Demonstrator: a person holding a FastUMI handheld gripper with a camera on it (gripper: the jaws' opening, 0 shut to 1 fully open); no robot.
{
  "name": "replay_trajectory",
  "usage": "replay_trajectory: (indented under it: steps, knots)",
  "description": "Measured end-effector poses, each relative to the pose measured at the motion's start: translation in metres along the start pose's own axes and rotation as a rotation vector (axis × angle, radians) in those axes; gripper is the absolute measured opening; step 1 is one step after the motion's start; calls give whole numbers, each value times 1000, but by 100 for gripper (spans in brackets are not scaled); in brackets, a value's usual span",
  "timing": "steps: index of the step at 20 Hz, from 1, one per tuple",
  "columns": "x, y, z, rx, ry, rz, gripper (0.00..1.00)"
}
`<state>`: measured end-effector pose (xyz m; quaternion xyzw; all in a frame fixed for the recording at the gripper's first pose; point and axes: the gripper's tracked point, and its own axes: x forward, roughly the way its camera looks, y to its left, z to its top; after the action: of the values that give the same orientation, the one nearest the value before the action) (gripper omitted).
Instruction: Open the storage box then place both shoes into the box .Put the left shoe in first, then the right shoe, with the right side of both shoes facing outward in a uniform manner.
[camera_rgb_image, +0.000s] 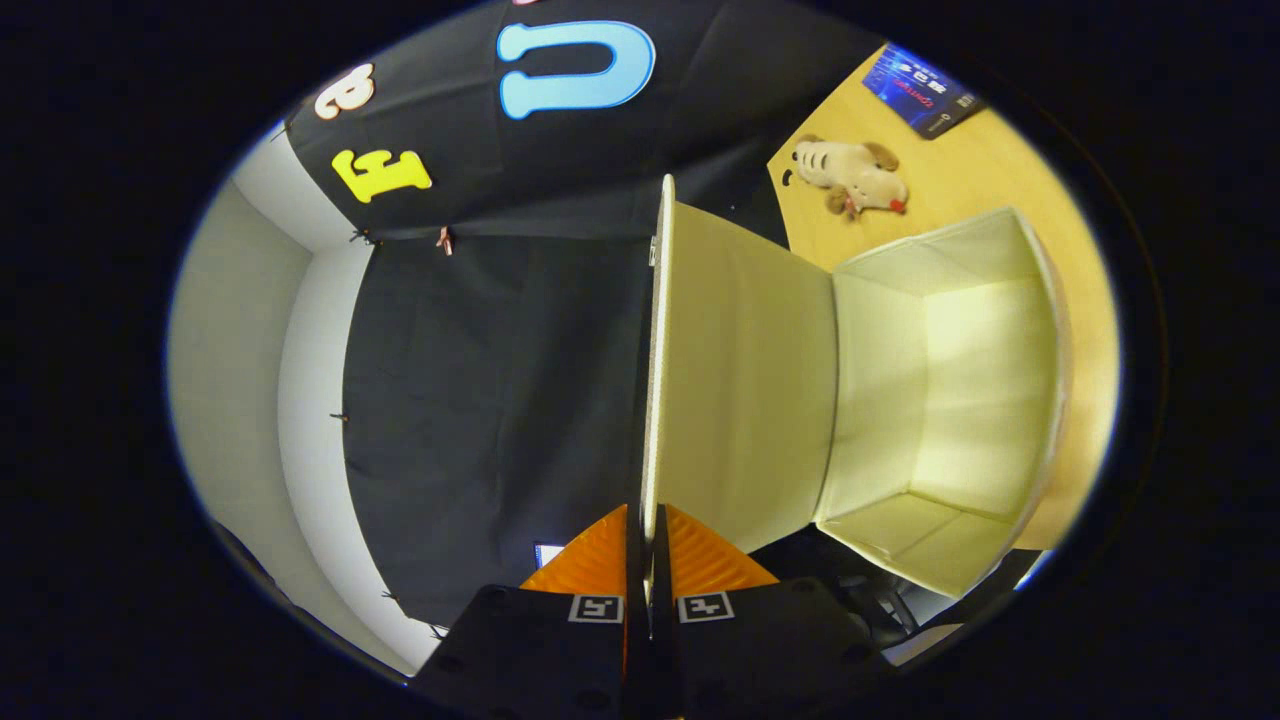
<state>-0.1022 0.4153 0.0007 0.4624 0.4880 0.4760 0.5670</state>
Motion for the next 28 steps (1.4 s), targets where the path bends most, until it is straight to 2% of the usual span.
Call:
replay_trajectory:
  steps: [8, 14, 17, 20, 24, 28]
  knots:
    - [107, 6, -27, -90, 150, -102, 5]
    - [137, -9, -24, -115, 160, -158, 7]
    - [126, -26, -7, -154, 120, -208, 52]
    - [90, -32, 18, -199, 54, -255, 98]
    - [19, -45, 53, -272, -81, -350, 98]
    - [-73, -58, 75, -410, -208, -473, 98]
